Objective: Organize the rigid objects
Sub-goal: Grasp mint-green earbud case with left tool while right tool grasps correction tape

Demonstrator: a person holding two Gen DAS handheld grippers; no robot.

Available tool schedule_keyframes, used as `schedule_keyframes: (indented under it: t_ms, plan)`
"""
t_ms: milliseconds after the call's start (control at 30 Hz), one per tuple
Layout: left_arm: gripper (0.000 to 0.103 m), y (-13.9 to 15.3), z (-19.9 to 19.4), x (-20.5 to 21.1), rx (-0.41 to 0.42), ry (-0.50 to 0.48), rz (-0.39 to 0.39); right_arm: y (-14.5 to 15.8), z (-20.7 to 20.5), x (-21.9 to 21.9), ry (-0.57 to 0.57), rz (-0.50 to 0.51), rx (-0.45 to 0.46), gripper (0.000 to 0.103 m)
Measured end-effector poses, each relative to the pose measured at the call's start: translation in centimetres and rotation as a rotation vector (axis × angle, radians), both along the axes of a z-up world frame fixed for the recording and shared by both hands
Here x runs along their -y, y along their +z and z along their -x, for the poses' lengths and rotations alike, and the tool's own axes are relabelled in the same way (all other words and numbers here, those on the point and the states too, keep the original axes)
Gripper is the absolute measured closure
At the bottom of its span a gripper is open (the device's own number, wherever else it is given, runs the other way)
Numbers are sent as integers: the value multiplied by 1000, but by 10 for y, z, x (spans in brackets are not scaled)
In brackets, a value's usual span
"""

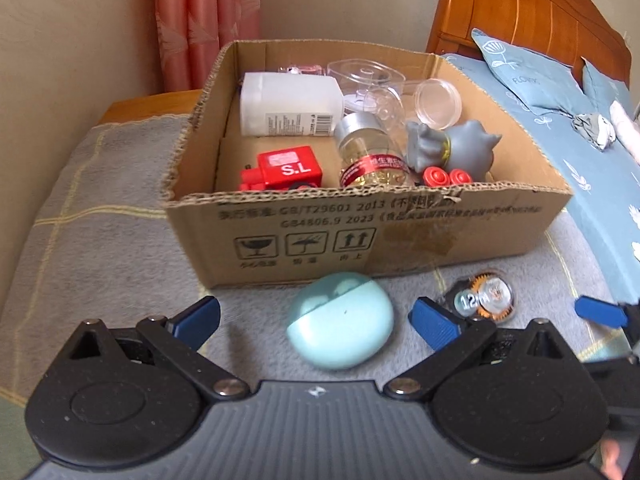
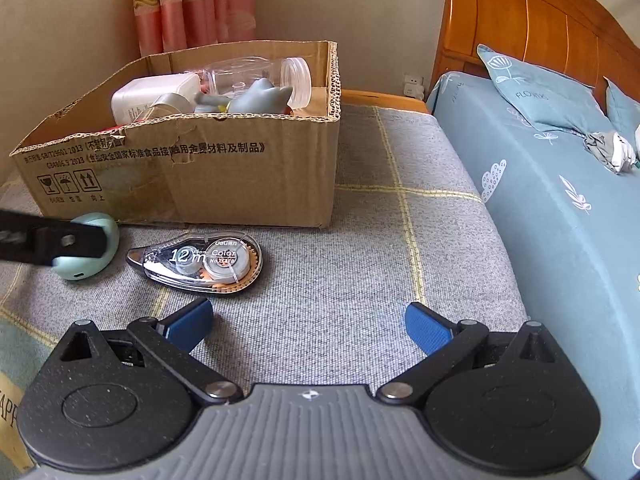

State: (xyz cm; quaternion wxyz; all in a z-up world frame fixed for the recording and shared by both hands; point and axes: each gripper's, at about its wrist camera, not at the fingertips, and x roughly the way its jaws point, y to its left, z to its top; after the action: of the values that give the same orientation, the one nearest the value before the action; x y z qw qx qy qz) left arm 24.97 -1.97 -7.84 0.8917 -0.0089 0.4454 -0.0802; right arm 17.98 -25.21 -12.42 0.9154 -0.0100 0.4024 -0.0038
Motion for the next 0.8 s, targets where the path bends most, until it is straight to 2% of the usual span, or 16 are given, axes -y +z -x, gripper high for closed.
schedule_keyframes:
  t_ms: [133, 333, 500, 633, 800]
  plan:
    - [1, -11, -6, 4, -13, 38, -50, 0, 1, 0, 7, 0, 3, 0]
    - [1, -14, 6, -5, 2, 18, -112, 0, 2, 1, 15, 0, 6, 0]
    - [1, -13, 18, -32, -21, 74, -87, 0, 3, -3, 45, -2, 2, 0]
    - [1, -14, 23, -45, -17, 112, -79, 1, 3, -20, 135, -5, -1, 0]
    - [1, -13, 25, -49, -16, 103, -80, 0, -5, -43, 225, -9, 22, 0]
